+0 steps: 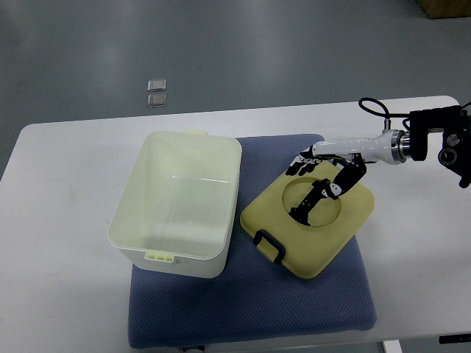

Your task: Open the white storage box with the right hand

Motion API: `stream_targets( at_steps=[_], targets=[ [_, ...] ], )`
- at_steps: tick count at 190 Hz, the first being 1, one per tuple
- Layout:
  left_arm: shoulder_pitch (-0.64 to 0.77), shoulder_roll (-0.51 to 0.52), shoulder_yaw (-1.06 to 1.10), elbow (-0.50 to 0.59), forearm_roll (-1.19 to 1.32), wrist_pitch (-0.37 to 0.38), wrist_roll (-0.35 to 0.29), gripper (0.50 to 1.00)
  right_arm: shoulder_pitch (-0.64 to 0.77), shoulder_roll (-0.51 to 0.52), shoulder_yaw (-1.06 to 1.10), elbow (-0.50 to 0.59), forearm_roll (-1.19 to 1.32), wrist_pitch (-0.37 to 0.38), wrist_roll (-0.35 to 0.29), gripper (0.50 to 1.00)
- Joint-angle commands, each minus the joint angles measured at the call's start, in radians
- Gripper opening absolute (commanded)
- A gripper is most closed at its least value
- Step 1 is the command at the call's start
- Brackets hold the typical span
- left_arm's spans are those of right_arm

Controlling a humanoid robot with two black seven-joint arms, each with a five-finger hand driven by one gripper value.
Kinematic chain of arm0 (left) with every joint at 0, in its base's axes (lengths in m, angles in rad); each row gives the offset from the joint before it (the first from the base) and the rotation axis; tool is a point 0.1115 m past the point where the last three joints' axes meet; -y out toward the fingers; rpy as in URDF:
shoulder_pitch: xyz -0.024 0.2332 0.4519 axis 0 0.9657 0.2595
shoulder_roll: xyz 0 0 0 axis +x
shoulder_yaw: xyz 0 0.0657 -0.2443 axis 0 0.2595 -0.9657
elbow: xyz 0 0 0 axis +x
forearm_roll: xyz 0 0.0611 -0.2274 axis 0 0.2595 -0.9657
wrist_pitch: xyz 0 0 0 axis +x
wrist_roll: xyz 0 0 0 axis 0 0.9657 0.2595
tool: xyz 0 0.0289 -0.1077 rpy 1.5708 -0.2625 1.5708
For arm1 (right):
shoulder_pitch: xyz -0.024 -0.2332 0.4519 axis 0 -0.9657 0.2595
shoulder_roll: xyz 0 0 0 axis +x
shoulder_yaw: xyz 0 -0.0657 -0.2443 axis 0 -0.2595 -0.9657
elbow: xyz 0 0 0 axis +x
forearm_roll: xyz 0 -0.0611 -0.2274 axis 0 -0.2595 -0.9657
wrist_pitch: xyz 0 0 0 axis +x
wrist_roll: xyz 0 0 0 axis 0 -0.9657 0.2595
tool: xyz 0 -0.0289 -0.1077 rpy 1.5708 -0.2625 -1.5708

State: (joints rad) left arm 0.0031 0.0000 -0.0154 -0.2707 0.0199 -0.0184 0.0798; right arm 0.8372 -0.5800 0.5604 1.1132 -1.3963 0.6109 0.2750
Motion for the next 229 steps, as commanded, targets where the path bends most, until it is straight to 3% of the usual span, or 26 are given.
stream_targets(
  at_steps=[1, 37, 59, 86, 111, 129, 146, 166, 181, 229],
  targets=[
    [0.0, 0.0, 0.0, -0.001, 0.0, 0.0, 0.0, 1.0, 0.003, 0.002, 0.016, -0.012, 0.008, 0.0, 0.0, 0.964],
    [0.0, 0.0, 0.0, -0.001, 0.0, 0.0, 0.0, 1.0, 0.011, 0.011, 0.133, -0.116, 0.06, 0.0, -0.005, 0.964],
    [0.0, 0.0, 0.0, -0.001, 0.0, 0.0, 0.0, 1.0, 0.013, 0.069, 0.24, -0.222, 0.25, 0.0, -0.016, 0.964],
    [0.0, 0.0, -0.001, -0.002, 0.002, 0.0, 0.0, 1.0, 0.002, 0.172, 0.317, -0.348, 0.668, -0.053, -0.143, 0.964],
    [0.0, 0.0, -0.001, -0.001, 0.002, 0.0, 0.0, 1.0, -0.053, 0.207, 0.305, -0.377, 1.206, -0.2, -0.232, 0.966],
    [0.0, 0.0, -0.005, -0.002, 0.002, -0.002, 0.0, 1.0, -0.078, 0.221, 0.305, -0.377, 1.421, -0.269, -0.229, 0.964],
    [0.0, 0.0, -0.005, -0.008, 0.0, 0.0, 0.0, 1.0, -0.086, 0.296, 0.325, -0.378, 1.528, -0.327, -0.197, 0.966],
    [0.0, 0.0, -0.003, -0.008, 0.0, 0.0, 0.0, 1.0, -0.116, 0.339, 0.36, -0.38, 1.548, -0.327, -0.105, 0.964],
    [0.0, 0.0, -0.001, -0.008, 0.0, 0.0, 0.0, 1.0, -0.129, 0.345, 0.374, -0.38, 1.548, -0.326, -0.073, 0.966],
    [0.0, 0.0, -0.001, -0.008, 0.0, 0.0, 0.0, 1.0, -0.132, 0.361, 0.374, -0.388, 1.547, -0.324, -0.071, 0.966]
  ],
)
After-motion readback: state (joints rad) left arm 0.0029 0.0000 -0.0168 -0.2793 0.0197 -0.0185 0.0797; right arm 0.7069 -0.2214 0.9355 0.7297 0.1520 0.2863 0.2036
